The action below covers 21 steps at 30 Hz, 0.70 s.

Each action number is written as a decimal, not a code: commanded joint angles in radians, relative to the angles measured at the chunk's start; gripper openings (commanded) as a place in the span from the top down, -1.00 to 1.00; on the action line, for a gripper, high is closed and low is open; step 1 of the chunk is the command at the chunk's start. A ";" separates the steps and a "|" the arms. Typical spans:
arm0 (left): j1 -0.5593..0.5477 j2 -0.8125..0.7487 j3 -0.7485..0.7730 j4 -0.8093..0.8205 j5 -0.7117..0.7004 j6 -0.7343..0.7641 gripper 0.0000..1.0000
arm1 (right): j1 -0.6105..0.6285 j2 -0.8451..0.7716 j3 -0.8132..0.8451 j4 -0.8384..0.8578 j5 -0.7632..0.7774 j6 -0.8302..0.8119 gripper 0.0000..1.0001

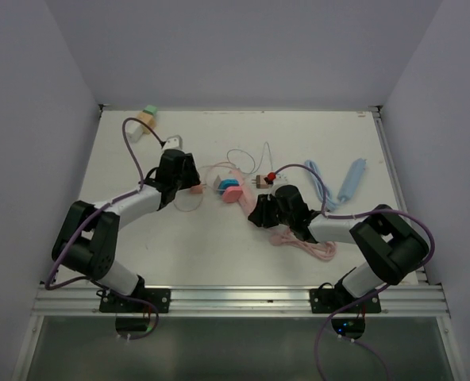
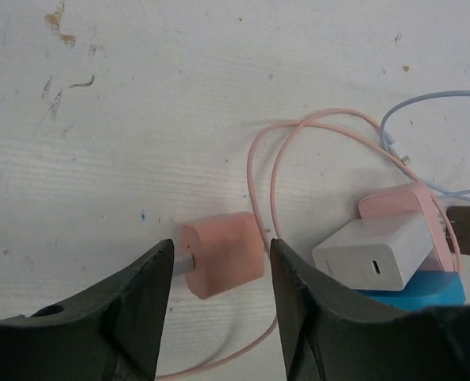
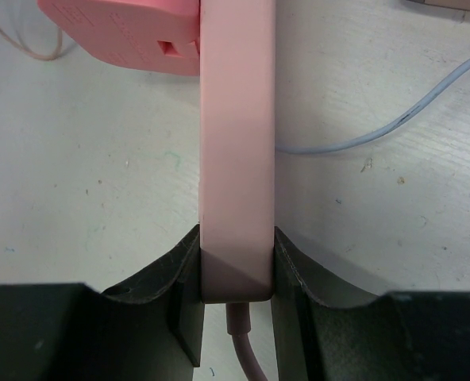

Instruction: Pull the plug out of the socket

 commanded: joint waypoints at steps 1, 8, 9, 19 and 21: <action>0.007 -0.055 -0.019 0.045 0.000 0.073 -0.20 | 0.003 -0.006 0.026 0.075 -0.075 -0.016 1.00; 0.012 -0.171 -0.060 0.029 0.063 0.107 -0.70 | 0.004 -0.004 0.033 0.066 -0.087 -0.033 1.00; 0.012 -0.191 -0.066 0.032 0.089 0.124 -0.75 | 0.003 -0.006 0.036 0.063 -0.095 -0.040 1.00; -0.173 -0.316 -0.103 -0.002 0.195 0.329 -0.69 | 0.004 -0.006 0.052 0.049 -0.161 -0.051 1.00; -0.209 -0.303 -0.099 -0.002 0.189 0.349 -0.64 | 0.004 -0.003 0.059 0.050 -0.179 -0.054 1.00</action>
